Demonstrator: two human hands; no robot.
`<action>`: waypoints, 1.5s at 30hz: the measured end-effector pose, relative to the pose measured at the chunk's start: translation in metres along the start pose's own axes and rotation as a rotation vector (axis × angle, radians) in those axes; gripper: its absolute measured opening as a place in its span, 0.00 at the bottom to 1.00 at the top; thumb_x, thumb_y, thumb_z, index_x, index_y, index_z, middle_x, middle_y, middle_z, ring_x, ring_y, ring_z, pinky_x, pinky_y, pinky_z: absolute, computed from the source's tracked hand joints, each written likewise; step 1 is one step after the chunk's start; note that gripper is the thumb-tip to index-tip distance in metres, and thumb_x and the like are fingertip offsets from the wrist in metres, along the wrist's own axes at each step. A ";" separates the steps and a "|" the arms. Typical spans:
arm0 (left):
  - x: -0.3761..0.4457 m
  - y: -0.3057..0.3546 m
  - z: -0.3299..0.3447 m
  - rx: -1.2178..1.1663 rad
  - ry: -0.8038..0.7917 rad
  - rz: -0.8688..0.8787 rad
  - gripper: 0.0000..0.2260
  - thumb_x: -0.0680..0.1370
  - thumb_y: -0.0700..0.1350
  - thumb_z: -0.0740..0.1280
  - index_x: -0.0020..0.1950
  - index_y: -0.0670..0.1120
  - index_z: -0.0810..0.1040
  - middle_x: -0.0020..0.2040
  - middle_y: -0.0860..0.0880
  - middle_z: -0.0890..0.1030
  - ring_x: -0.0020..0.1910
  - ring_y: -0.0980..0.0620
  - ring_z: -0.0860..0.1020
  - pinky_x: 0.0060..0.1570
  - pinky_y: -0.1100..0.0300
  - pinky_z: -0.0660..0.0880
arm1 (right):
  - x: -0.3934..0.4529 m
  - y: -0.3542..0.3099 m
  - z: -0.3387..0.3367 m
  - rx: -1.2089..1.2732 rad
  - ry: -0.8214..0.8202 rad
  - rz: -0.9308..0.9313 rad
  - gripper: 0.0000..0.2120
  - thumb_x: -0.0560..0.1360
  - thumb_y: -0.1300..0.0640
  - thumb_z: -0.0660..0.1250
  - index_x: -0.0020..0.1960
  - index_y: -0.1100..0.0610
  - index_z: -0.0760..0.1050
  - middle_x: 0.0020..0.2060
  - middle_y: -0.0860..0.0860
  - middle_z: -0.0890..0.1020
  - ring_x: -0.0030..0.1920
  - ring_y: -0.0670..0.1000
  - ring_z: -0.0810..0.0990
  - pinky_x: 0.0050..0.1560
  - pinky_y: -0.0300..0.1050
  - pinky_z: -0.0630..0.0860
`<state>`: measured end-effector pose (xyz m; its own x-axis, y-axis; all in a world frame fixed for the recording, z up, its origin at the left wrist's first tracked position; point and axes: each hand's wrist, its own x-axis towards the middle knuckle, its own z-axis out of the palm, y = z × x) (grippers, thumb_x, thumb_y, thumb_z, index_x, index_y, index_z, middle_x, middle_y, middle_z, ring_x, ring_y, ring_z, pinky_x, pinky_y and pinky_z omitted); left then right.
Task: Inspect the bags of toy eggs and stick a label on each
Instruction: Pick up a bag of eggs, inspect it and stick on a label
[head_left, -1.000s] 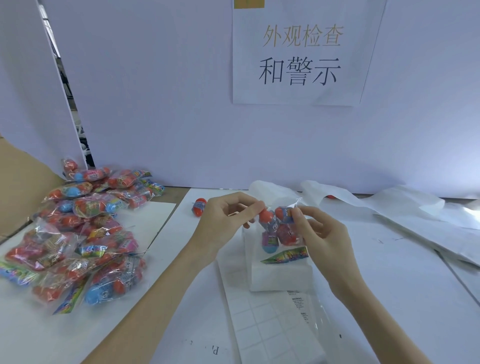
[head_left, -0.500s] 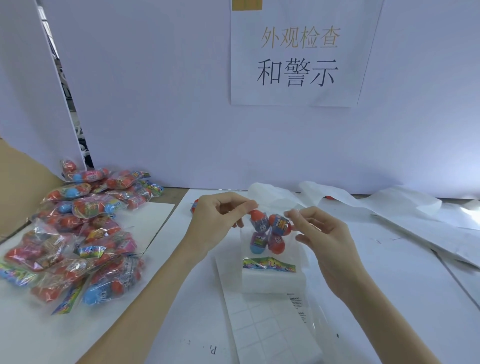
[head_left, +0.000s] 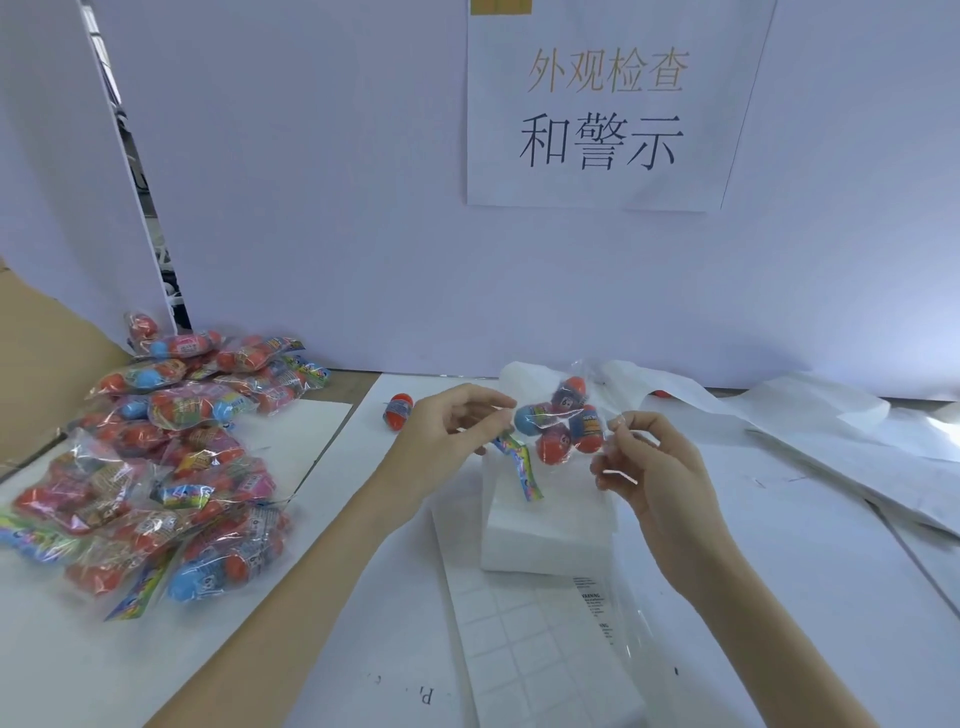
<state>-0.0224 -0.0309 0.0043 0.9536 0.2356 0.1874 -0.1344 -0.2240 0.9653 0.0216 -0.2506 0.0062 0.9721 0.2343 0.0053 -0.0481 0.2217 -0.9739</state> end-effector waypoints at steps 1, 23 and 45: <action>0.000 0.001 0.000 -0.041 0.020 -0.003 0.04 0.81 0.42 0.72 0.54 0.49 0.85 0.48 0.52 0.87 0.47 0.53 0.83 0.44 0.63 0.79 | 0.000 -0.001 -0.001 -0.089 -0.009 -0.024 0.07 0.82 0.65 0.62 0.46 0.60 0.75 0.34 0.52 0.80 0.35 0.52 0.79 0.40 0.45 0.74; 0.003 0.007 -0.005 -0.187 0.135 -0.013 0.05 0.75 0.41 0.78 0.44 0.51 0.90 0.44 0.50 0.88 0.36 0.56 0.79 0.36 0.65 0.75 | -0.012 -0.004 0.004 -0.540 -0.025 -0.301 0.19 0.86 0.49 0.61 0.39 0.47 0.83 0.23 0.54 0.80 0.22 0.50 0.76 0.29 0.38 0.70; 0.004 0.001 -0.007 -0.348 -0.102 -0.154 0.21 0.71 0.49 0.77 0.62 0.43 0.85 0.39 0.49 0.79 0.33 0.54 0.72 0.34 0.64 0.71 | -0.008 0.002 0.006 -0.266 -0.244 -0.061 0.17 0.83 0.45 0.64 0.65 0.54 0.79 0.46 0.60 0.88 0.50 0.60 0.88 0.55 0.57 0.82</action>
<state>-0.0211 -0.0234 0.0067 0.9892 0.1426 0.0337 -0.0545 0.1443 0.9880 0.0120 -0.2469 0.0057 0.8863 0.4548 0.0876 0.1006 -0.0043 -0.9949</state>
